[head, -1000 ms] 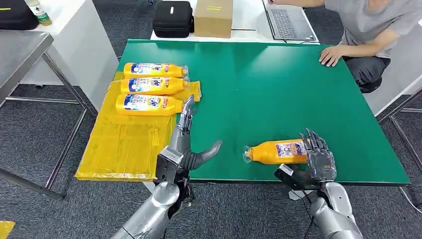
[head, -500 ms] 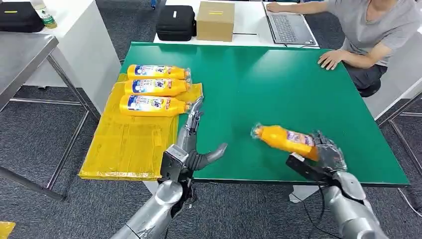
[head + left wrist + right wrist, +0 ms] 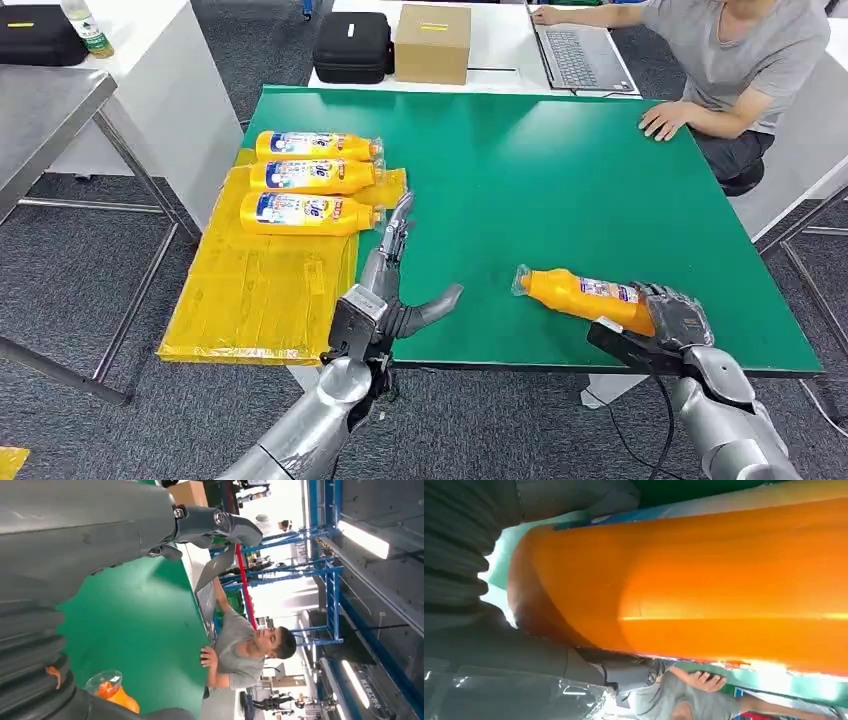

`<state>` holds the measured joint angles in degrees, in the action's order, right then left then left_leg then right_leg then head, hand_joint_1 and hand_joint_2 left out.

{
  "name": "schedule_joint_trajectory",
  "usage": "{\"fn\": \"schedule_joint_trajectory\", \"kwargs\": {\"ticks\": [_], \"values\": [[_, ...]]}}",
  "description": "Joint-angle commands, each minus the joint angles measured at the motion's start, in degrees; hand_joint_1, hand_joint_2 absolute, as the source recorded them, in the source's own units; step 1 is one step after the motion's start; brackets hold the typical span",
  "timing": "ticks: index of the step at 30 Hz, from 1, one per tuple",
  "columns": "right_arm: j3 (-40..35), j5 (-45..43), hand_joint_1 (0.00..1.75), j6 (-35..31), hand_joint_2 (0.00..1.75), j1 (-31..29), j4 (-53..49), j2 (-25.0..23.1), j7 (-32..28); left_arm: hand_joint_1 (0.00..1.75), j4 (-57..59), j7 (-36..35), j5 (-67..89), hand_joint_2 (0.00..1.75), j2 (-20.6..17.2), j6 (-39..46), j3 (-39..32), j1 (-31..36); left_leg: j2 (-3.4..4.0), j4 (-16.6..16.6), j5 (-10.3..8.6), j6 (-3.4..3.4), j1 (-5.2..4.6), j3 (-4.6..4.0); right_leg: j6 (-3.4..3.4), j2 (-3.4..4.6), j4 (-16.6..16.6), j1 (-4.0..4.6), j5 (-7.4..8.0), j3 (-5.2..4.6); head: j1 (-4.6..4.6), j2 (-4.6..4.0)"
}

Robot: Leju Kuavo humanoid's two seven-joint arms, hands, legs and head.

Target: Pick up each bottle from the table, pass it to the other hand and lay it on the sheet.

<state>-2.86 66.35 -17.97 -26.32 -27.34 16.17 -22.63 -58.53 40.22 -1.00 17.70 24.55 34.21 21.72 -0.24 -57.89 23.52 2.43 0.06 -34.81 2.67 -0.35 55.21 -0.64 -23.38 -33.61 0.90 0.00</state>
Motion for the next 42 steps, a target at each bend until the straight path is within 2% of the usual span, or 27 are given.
{"fn": "schedule_joint_trajectory", "kwargs": {"ticks": [1,2,4,5,6,7,9,12,13,18,20,23,26,29,33,37,42], "values": [[5.3,-8.7,1.75,-4.3,1.75,5.0,2.2,-4.6,-9.1,0.0,1.3,-0.2,0.1,1.75,-1.3,1.5,1.7,1.0,-0.04,0.1,0.03,-0.11,0.08,0.11,-0.1,-0.04,-0.1,0.08,-0.03,0.15,0.0,0.0],[7.8,-12.2,1.75,-7.8,1.75,5.3,1.0,-6.1,-12.0,0.0,1.5,-0.2,-0.6,1.75,-1.2,1.0,1.2,0.9,-0.05,0.2,0.03,-0.17,0.09,0.17,-0.15,-0.05,-0.2,0.09,-0.04,0.21,-0.02,0.0],[9.5,-15.0,1.75,-9.2,1.75,5.3,0.5,-6.9,-14.1,0.0,1.9,-0.2,-1.0,1.75,-1.0,0.9,0.9,0.9,0.02,0.1,0.05,-0.19,0.08,0.09,-0.14,0.04,-0.1,0.08,-0.03,0.1,-0.02,0.0],[10.9,-23.9,1.75,-12.1,1.75,6.8,-4.5,-8.9,-17.4,0.0,3.1,-0.2,-2.8,1.75,-0.3,-0.8,-0.5,0.7,0.1,0.1,0.08,-0.17,0.09,0.06,-0.12,0.11,-0.1,0.09,-0.02,0.07,0.0,0.0],[7.2,-31.6,1.75,-14.5,1.75,8.8,-9.0,-8.8,-17.4,0.0,4.3,-0.2,-4.1,1.75,0.3,-1.9,-1.5,0.7,0.07,0.1,0.07,-0.2,0.07,0.04,-0.14,0.09,-0.1,0.07,-0.02,0.05,-0.02,0.0],[7.2,-31.6,1.75,-14.5,1.75,8.8,-9.0,-8.8,-17.4,0.0,4.3,-0.2,-4.1,1.75,0.3,-1.9,-1.5,0.7,0.16,0.1,0.08,-0.18,0.08,-0.04,-0.12,0.18,-0.1,0.08,0.01,-0.07,0.0,0.0],[2.9,-41.6,1.75,-17.9,1.75,12.0,-16.5,-8.6,-17.4,0.0,5.1,-0.2,-4.9,1.75,1.3,-0.8,-2.9,0.8,0.15,0.1,0.08,-0.17,0.06,-0.12,-0.13,0.18,0.0,0.06,0.01,-0.16,0.02,0.0],[-4.3,-48.8,1.75,-21.6,1.75,14.6,-22.2,-7.5,-17.4,0.0,4.7,-0.2,-5.3,1.75,1.8,2.1,-4.8,0.9,0.1,0.1,0.06,-0.16,0.04,-0.33,-0.13,0.11,0.0,0.03,-0.05,-0.33,0.04,0.0],[-4.3,-48.8,1.75,-21.6,1.75,14.6,-22.2,-7.5,-17.4,0.0,4.7,-0.2,-5.3,1.75,1.8,2.1,-4.8,0.9,0.04,0.0,0.01,-0.1,0.05,-0.59,-0.08,0.04,0.0,0.04,0.0,-0.5,-0.02,0.0],[-1.3,-45.3,1.75,-22.0,1.75,15.7,-25.9,-10.6,-17.4,0.0,2.4,-0.2,-4.4,1.75,2.1,7.0,-7.8,-0.3,0.25,0.1,0.13,-0.17,0.02,-0.47,-0.13,0.25,0.1,0.01,-0.06,-0.47,0.02,0.0],[-2.3,-46.0,1.75,-22.0,1.75,16.0,-27.2,-10.9,-17.4,0.0,1.6,-0.2,-3.9,1.75,2.0,9.3,-8.8,-1.0,0.18,0.1,0.1,-0.18,0.01,-0.54,-0.14,0.17,0.1,0.0,-0.06,-0.55,0.02,0.0],[-4.7,-46.7,1.75,-22.0,1.75,15.3,-27.0,-11.4,-17.4,0.0,5.8,-0.2,-7.3,1.75,2.3,6.9,-9.8,-0.1,0.07,0.1,0.05,-0.14,0.04,-0.69,-0.06,0.08,0.0,0.03,-0.05,-0.63,0.0,0.0],[-6.1,-45.7,1.75,-22.0,1.75,14.2,-27.5,-12.3,-17.4,0.0,12.0,-0.2,-15.0,1.75,2.3,2.0,-7.1,1.9,0.25,0.1,0.11,-0.17,0.02,-0.53,-0.09,0.25,0.0,0.01,-0.07,-0.55,0.0,0.0],[-8.5,-44.8,1.75,-22.0,1.75,11.9,-26.4,-14.0,-17.4,0.0,11.4,-0.2,-16.0,1.75,2.3,2.5,-3.4,1.9,0.16,0.0,0.05,-0.13,0.04,-0.71,-0.05,0.16,0.1,0.03,-0.03,-0.69,0.0,0.0],[-11.3,-46.4,1.75,-22.0,1.75,8.8,-24.3,-16.1,-17.4,0.0,11.4,-0.2,-18.3,1.75,2.3,1.6,0.4,1.7,0.34,0.1,0.15,-0.19,0.01,-0.51,-0.1,0.34,0.1,0.0,-0.09,-0.56,0.02,0.0],[-11.4,-46.6,1.75,-22.0,1.75,6.8,-23.5,-18.4,-17.4,0.0,11.8,-0.2,-19.8,1.75,2.3,0.9,3.6,1.8,0.28,0.1,0.13,-0.18,0.01,-0.51,-0.1,0.27,0.1,-0.01,-0.11,-0.56,0.0,0.0],[-12.7,-46.2,1.75,-22.0,1.75,5.4,-21.7,-19.4,-17.4,0.0,11.8,-0.2,-19.3,1.75,2.3,2.4,4.4,2.0,0.29,0.1,0.17,-0.22,0.0,-0.39,-0.13,0.28,0.1,-0.02,-0.16,-0.46,0.02,0.0]]}}
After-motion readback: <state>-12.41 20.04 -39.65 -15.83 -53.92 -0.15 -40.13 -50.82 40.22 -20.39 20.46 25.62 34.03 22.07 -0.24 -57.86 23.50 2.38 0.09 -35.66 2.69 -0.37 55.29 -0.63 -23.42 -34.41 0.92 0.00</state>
